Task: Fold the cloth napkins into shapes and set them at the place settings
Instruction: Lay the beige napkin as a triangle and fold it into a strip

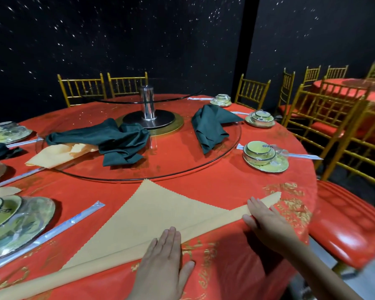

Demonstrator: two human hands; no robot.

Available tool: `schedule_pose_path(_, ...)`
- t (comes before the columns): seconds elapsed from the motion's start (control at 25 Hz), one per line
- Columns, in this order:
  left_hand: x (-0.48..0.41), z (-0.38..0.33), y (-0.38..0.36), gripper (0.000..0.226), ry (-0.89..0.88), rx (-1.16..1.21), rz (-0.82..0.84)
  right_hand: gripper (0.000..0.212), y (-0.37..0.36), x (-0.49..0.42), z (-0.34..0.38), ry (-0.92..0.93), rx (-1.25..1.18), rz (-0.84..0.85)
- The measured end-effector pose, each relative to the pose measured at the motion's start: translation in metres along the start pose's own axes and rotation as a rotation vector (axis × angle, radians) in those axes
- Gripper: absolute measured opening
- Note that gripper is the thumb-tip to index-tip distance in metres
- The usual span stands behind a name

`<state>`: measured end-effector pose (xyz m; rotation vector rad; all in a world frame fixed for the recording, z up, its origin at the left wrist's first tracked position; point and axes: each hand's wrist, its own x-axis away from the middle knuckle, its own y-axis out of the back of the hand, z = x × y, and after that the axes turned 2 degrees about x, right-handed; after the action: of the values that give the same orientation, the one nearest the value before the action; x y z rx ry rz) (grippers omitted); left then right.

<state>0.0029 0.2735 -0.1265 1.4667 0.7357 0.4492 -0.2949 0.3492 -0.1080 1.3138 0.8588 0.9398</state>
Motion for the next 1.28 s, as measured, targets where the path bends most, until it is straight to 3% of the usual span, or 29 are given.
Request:
schedule_pose_path(0.24,0.001,0.008,0.005,0.07,-0.003,0.046,0.09,0.07,0.011,-0.001,-0.023,-0.16,0.014,0.065)
schedule_pose_path(0.36,0.001,0.001,0.015,0.071,0.001,0.113,0.142,0.07,0.02,-0.003,-0.005,-0.148,0.063,-0.004)
schedule_pose_path(0.44,0.001,-0.001,0.02,0.072,-0.011,0.146,0.122,0.076,0.015,0.001,0.039,0.096,0.043,-0.232)
schedule_pose_path(0.52,0.001,-0.002,0.016,0.067,0.001,0.162,0.184,0.073,0.0,0.01,0.091,0.413,-0.019,-0.307)
schedule_pose_path(0.6,0.005,-0.004,0.024,0.058,-0.006,0.173,0.195,0.066,-0.014,0.016,0.126,0.567,-0.048,-0.297)
schedule_pose_path(0.76,0.012,0.018,0.033,0.072,-0.004,0.051,0.085,0.062,-0.022,0.012,0.137,0.591,-0.031,-0.236)
schedule_pose_path(0.88,0.036,0.039,0.036,0.066,0.067,0.086,0.259,0.062,-0.028,0.011,0.133,0.566,-0.042,-0.162)
schedule_pose_path(1.28,0.111,0.116,0.053,0.057,0.25,-0.038,0.315,0.061,-0.028,0.007,0.132,0.579,-0.053,-0.14)
